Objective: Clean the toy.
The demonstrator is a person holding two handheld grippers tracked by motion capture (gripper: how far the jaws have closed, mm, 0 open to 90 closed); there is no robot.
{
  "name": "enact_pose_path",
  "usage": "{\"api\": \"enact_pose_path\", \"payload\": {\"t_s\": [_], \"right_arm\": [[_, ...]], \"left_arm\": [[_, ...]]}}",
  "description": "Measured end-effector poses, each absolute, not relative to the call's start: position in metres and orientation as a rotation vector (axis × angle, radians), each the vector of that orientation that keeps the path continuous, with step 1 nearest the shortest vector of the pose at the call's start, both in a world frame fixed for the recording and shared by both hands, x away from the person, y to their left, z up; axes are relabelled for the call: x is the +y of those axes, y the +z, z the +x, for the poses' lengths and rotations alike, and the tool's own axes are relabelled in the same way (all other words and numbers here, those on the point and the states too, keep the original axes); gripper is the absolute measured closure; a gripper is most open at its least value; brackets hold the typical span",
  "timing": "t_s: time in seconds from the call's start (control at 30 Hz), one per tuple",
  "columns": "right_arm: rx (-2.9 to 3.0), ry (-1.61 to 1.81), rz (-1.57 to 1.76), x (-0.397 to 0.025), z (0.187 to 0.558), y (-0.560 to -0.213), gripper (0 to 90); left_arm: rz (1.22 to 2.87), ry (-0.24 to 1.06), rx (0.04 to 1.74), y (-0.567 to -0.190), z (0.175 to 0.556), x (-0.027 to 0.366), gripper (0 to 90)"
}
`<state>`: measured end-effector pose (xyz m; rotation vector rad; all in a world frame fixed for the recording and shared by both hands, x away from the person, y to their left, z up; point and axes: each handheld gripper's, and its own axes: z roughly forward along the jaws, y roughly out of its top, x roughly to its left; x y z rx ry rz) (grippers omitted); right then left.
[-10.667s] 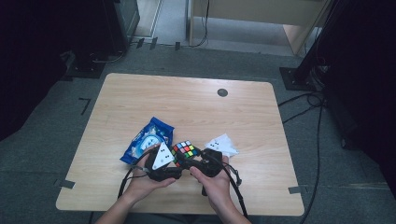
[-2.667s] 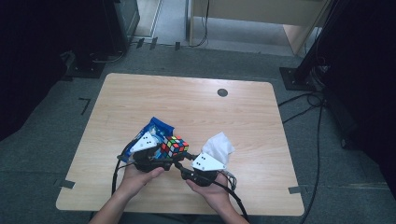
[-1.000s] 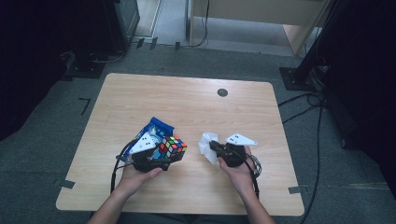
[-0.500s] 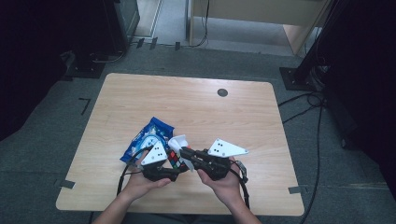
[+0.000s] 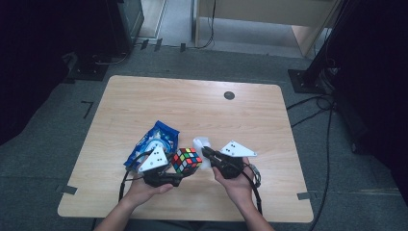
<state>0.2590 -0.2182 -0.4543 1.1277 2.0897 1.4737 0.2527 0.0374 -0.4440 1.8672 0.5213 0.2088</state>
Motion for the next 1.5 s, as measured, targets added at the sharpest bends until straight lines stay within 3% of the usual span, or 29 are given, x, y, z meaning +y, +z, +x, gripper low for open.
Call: {"api": "enact_pose_path", "payload": {"t_s": [0.1, 0.4, 0.77, 0.97, 1.2, 1.3, 1.5], "right_arm": [[2.047, 1.494, 1.188, -0.225, 0.262, -0.456, 86.4], [2.022, 1.831, 0.983, -0.204, 0.228, -0.405, 86.1], [2.047, 1.704, 1.084, -0.205, 0.243, -0.439, 86.0], [2.081, 1.408, 1.248, -0.230, 0.268, -0.472, 86.1], [1.929, 1.349, 1.331, -0.266, 0.278, -0.468, 84.6], [1.904, 1.386, 1.342, -0.271, 0.278, -0.467, 77.2], [1.966, 1.527, 1.128, -0.263, 0.278, -0.461, 46.3]], "left_arm": [[1.890, 0.230, 0.541, -0.447, 0.255, 0.038, 33.9], [1.936, 0.250, 0.545, -0.454, 0.253, 0.028, 34.0], [1.929, 0.273, 0.547, -0.450, 0.251, 0.031, 34.0], [1.891, 0.270, 0.556, -0.444, 0.254, 0.039, 34.0], [1.892, 0.261, 0.585, -0.446, 0.259, 0.042, 34.0], [1.893, 0.260, 0.595, -0.446, 0.259, 0.042, 33.9], [1.885, 0.245, 0.645, -0.447, 0.265, 0.046, 33.9]]}}
